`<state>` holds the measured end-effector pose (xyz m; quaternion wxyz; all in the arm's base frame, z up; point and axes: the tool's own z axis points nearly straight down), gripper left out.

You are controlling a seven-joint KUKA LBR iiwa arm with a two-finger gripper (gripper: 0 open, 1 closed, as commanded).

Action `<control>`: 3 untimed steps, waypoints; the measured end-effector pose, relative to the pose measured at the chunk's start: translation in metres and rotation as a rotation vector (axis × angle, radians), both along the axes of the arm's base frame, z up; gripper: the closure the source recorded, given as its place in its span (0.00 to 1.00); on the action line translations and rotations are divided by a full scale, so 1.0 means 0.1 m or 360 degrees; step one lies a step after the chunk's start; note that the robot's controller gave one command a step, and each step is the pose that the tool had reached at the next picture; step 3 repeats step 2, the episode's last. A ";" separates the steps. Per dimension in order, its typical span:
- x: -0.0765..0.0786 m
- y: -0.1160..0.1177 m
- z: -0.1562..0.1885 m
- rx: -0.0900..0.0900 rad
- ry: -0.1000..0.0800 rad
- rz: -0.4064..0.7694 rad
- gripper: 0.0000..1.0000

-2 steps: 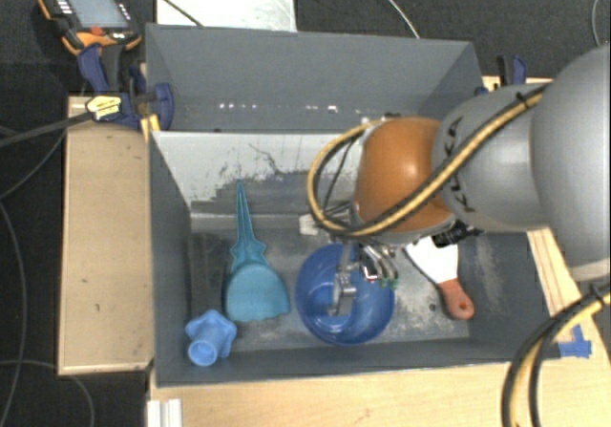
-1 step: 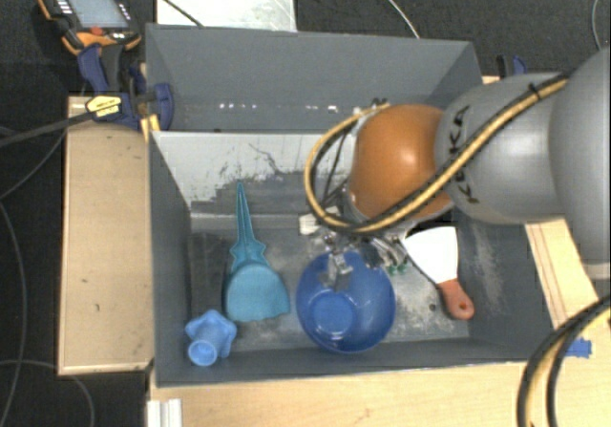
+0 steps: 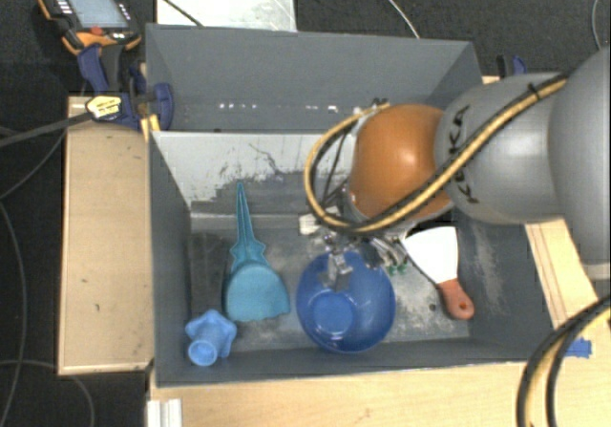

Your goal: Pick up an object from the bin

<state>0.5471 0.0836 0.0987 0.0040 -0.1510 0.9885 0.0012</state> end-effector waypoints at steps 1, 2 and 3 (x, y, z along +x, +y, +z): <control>0.10 -0.01 0.79 0.0003 -0.0018 0.0009 1.00; -0.02 -0.12 1.75 0.0001 0.0001 -0.0006 1.00; -0.02 -0.12 1.75 0.0001 0.0001 -0.0006 1.00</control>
Offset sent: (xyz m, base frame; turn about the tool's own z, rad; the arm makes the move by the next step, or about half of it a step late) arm -0.0082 -0.0181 0.2351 0.0050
